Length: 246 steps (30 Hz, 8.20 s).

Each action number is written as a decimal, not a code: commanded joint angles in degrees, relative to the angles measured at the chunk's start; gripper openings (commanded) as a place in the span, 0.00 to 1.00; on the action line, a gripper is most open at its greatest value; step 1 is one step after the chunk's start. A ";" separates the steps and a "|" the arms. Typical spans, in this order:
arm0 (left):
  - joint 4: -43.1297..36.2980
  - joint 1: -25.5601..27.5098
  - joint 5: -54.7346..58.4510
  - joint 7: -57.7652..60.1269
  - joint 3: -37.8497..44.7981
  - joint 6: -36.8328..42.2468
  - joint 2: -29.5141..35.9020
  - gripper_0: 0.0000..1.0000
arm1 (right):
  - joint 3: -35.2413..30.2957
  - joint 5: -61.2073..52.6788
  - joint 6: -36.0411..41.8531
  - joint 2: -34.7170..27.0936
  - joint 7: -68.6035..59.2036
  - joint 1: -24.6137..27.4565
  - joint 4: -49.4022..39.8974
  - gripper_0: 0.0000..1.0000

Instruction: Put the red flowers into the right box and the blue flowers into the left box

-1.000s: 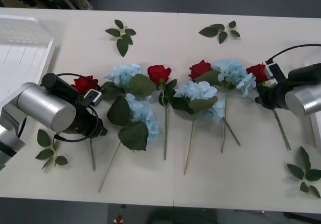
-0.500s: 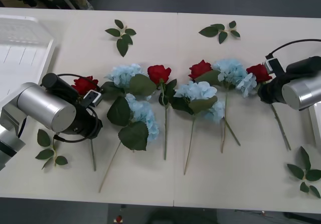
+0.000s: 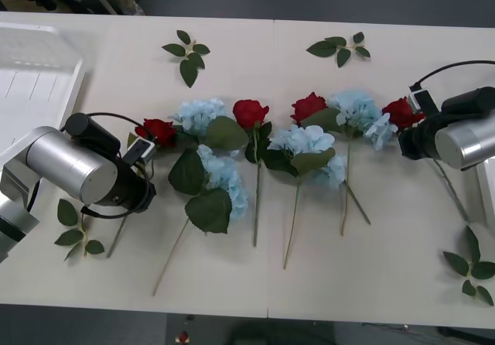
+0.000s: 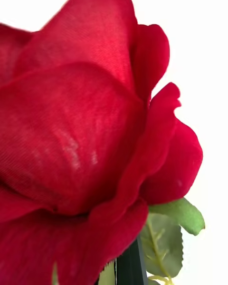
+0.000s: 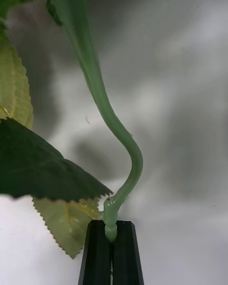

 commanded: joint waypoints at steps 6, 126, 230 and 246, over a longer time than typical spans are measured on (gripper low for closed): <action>-3.28 -0.27 0.43 2.67 3.34 0.24 5.77 0.00 | -3.96 -6.62 6.34 -1.74 -4.48 -2.82 -3.26 0.00; -8.11 -8.00 51.76 -65.26 10.28 -18.66 -19.10 0.00 | -46.50 -58.83 -6.75 -12.29 29.27 40.86 -45.71 1.00; -8.11 -8.00 51.76 -65.26 10.28 -18.66 -19.10 0.00 | 0.52 -86.16 -19.06 11.09 69.57 15.11 -26.02 0.00; -8.11 -8.00 51.76 -65.26 10.28 -18.66 -19.10 0.72 | 0.52 -86.78 -20.46 10.56 69.57 14.05 -25.93 0.00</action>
